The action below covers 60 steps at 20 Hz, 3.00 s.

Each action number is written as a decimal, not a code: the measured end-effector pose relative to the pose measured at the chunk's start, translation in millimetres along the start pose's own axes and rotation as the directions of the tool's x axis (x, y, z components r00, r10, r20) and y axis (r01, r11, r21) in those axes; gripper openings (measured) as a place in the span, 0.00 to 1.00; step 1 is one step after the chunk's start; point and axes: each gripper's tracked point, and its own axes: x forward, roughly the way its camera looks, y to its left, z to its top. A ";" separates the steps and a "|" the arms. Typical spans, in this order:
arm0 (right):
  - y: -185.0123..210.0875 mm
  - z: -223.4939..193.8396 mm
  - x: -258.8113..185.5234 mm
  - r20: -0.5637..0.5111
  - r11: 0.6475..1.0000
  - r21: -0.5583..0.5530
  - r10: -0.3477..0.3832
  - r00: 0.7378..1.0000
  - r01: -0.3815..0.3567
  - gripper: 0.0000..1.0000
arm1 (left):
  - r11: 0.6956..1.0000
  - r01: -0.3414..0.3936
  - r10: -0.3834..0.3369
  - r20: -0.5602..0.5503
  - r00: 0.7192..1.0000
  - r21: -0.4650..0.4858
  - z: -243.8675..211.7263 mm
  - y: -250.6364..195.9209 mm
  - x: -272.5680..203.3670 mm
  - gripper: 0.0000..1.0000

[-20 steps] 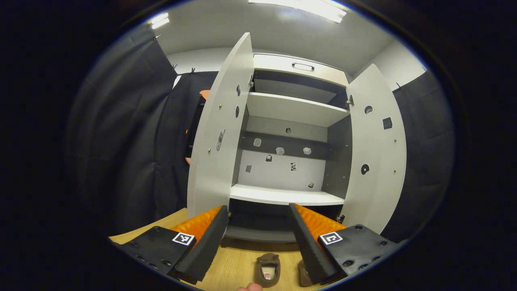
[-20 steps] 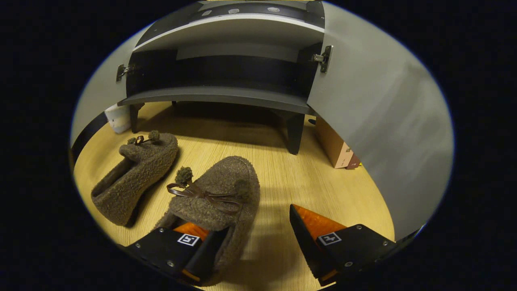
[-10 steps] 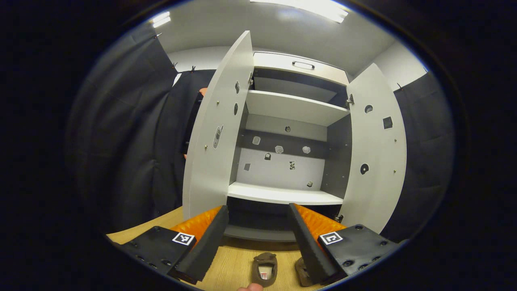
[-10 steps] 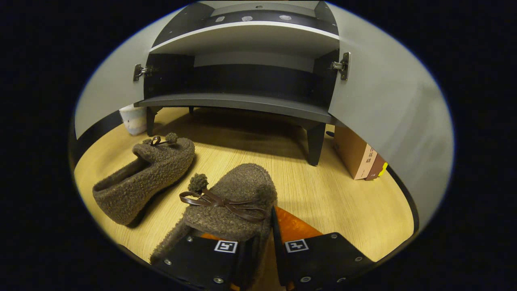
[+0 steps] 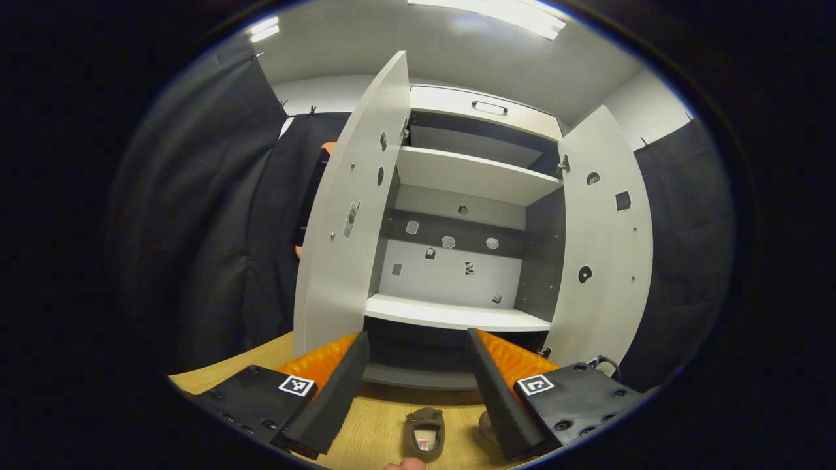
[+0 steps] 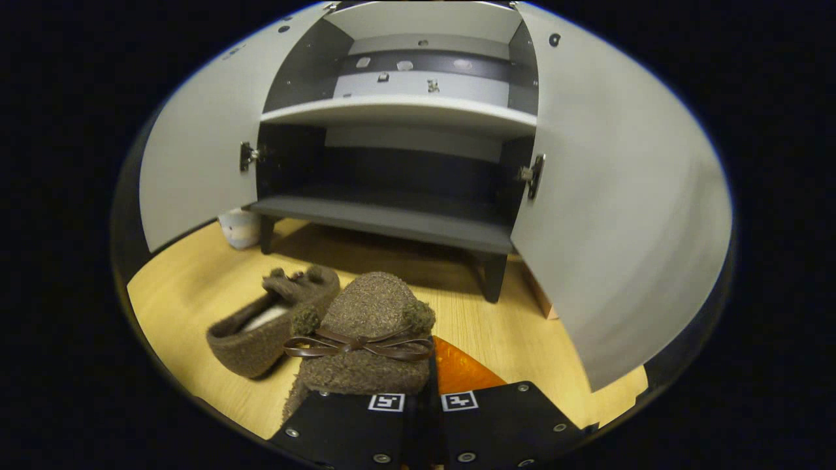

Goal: Grab one shoe with the right hand and put it into the shoe cabinet, grab the other shoe with the left hand and put it into the shoe cabinet; then close the right door with the right hand and the left door with the left hand.

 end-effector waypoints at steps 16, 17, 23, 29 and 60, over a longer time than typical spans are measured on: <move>-34.2 394.2 41.5 0.315 0.993 -0.009 -0.107 0.943 0.116 0.06 | 1.000 0.016 -0.017 -0.024 1.000 -0.014 -11.1 15.7 -5.9 0.96; -37.2 402.5 67.1 0.290 0.992 -0.007 -0.119 0.950 0.126 0.06 | 1.000 0.018 -0.019 -0.031 0.999 -0.023 -12.8 17.4 -6.1 0.96; -58.7 378.5 181.6 0.039 0.985 0.009 -0.172 0.984 0.172 0.06 | 0.999 -0.027 0.026 -0.044 0.999 -0.018 -16.8 40.7 -6.4 0.96; -68.2 348.1 222.6 -0.103 0.981 0.071 -0.172 0.980 0.179 0.11 | 0.997 -0.079 0.078 -0.063 0.995 -0.018 -23.3 60.6 -5.4 0.97; -0.7 400.7 -38.8 0.315 0.992 -0.063 0.123 0.941 -0.109 0.94 | 1.000 -0.011 0.012 -0.093 0.996 0.008 -34.2 27.3 -9.8 0.96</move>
